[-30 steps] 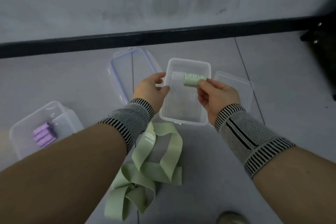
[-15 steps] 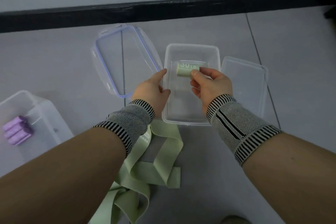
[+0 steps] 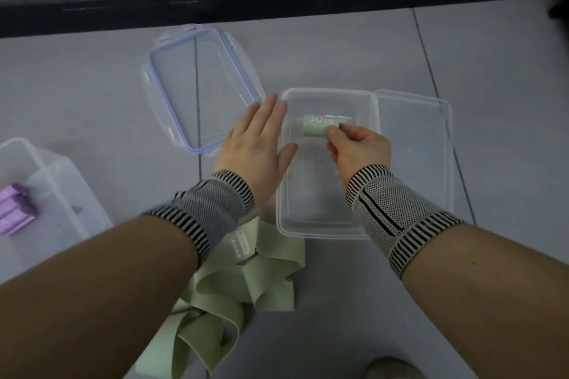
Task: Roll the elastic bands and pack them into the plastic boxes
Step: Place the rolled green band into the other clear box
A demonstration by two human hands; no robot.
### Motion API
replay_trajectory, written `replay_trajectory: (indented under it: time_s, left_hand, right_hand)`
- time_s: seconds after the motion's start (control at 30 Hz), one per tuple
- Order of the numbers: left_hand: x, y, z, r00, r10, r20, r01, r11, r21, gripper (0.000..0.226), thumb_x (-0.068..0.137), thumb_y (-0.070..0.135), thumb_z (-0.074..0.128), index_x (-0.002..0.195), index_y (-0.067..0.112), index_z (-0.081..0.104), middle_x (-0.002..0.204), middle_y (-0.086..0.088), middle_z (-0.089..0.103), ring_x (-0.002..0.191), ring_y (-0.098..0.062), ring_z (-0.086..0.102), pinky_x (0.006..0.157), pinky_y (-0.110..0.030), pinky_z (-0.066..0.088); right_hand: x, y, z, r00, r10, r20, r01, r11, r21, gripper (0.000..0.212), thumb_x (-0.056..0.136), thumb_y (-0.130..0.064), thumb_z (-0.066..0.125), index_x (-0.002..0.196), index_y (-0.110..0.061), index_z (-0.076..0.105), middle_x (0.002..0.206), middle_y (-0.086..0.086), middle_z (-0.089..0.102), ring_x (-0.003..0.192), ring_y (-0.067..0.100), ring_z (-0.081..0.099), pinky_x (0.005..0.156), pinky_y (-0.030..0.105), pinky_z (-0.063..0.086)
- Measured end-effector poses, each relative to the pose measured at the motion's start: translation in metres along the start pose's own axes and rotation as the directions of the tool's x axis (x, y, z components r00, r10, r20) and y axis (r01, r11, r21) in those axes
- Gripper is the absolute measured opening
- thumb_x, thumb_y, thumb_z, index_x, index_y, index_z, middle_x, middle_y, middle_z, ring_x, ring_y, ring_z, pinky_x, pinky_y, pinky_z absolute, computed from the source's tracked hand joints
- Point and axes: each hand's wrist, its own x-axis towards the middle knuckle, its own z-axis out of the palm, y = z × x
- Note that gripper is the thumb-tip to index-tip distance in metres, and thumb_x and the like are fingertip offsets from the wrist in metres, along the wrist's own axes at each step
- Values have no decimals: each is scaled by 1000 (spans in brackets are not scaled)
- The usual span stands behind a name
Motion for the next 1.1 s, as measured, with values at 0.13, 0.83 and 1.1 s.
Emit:
replay_trajectory:
  time_s: [0.13, 0.83, 1.1]
  left_hand:
    - [15, -7, 13, 992, 15, 124, -28, 995, 99, 68, 96, 49, 25, 150, 21, -4, 158, 8, -6, 146, -18, -5, 117, -47, 11]
    - [8, -5, 31, 999, 8, 46, -5, 997, -74, 75, 83, 52, 15, 150, 23, 1, 159, 9, 0, 146, -18, 0, 115, -48, 10]
    - [8, -3, 29, 999, -3, 50, 8, 995, -97, 68, 95, 36, 36, 150, 22, 0, 159, 8, -1, 146, -17, -2, 116, -47, 8]
  right_hand:
    - [16, 5, 10, 999, -52, 6, 52, 994, -98, 24, 82, -21, 72, 101, -8, 72, 87, 7, 73, 83, 18, 69, 86, 33, 56]
    - [41, 15, 38, 971, -222, 87, 235, 829, -507, 27, 91, -35, 57, 105, -17, 71, 97, 0, 72, 89, 16, 65, 83, 29, 51]
    - [45, 25, 42, 966, -244, 90, 248, 755, -607, 32, 87, -45, 54, 98, -21, 72, 92, 0, 69, 82, 17, 64, 77, 34, 55]
